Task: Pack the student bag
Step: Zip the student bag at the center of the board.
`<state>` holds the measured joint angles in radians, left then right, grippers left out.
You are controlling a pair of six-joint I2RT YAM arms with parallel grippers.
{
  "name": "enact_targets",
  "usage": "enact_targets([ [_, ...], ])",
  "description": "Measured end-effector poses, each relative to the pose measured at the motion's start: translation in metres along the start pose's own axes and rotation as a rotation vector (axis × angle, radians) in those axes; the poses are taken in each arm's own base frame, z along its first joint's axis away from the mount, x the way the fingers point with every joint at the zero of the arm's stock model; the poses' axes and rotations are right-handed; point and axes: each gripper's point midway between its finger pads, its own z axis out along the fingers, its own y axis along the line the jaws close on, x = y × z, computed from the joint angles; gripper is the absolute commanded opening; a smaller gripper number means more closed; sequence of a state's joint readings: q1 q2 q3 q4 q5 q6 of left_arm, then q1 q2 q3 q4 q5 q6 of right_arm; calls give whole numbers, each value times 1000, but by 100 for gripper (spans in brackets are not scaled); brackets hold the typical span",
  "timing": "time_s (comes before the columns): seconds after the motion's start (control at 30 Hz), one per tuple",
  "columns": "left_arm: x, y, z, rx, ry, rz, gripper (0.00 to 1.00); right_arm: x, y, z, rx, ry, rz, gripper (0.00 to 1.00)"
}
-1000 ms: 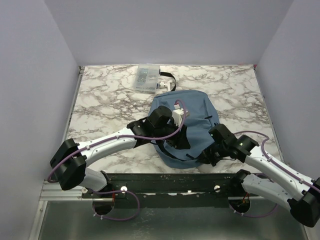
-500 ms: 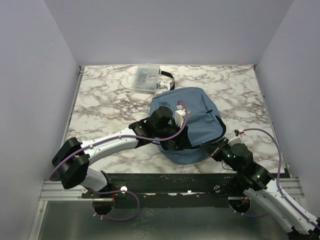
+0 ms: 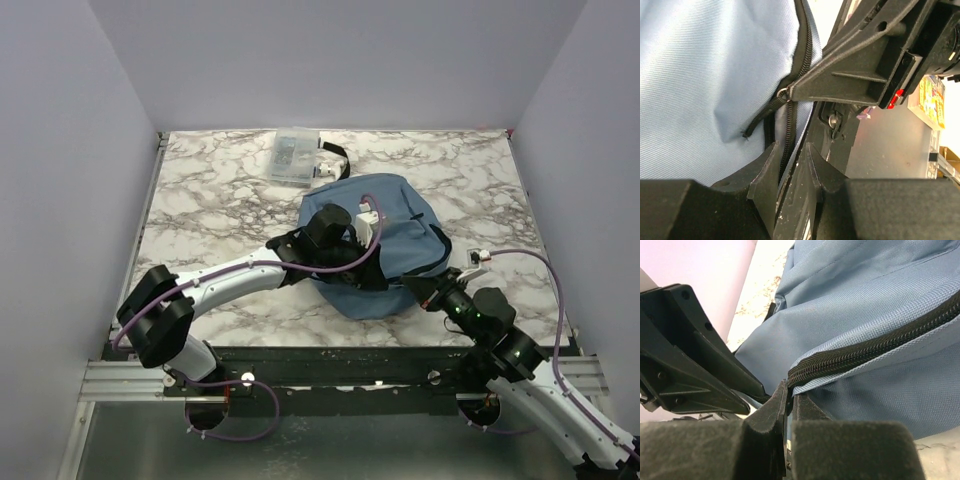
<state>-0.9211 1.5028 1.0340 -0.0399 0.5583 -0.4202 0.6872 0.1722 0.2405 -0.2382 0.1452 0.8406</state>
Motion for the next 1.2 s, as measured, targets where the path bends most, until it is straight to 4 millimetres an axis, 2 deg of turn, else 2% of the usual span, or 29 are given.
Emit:
enact_targets([
  [0.1,5,-4,2,19,17,3,19,1,-1,1,8,5,17,1],
  [0.17,10,-10,4,36,29,14,19,3,-5,0,47,22,57,7],
  [0.3,32,-19,12,67,58,22,15,5,-8,-9,195,110,163,10],
  [0.37,42,-19,14,80,71,11,15,6,-8,-14,280,159,209,15],
  [0.6,71,-14,28,119,140,-53,15,35,-22,-23,481,321,312,32],
  [0.73,77,-19,31,132,156,-55,15,44,-22,-30,504,365,365,35],
  [0.87,78,-23,32,148,162,-48,16,51,-16,-37,497,411,409,33],
  [1.0,81,-24,33,153,170,-49,16,62,-17,-40,499,456,441,21],
  [1.1,82,-24,34,155,174,-50,19,69,-20,-42,513,478,453,3],
  [1.2,84,-26,35,158,181,-49,22,74,-24,-42,522,485,462,0],
])
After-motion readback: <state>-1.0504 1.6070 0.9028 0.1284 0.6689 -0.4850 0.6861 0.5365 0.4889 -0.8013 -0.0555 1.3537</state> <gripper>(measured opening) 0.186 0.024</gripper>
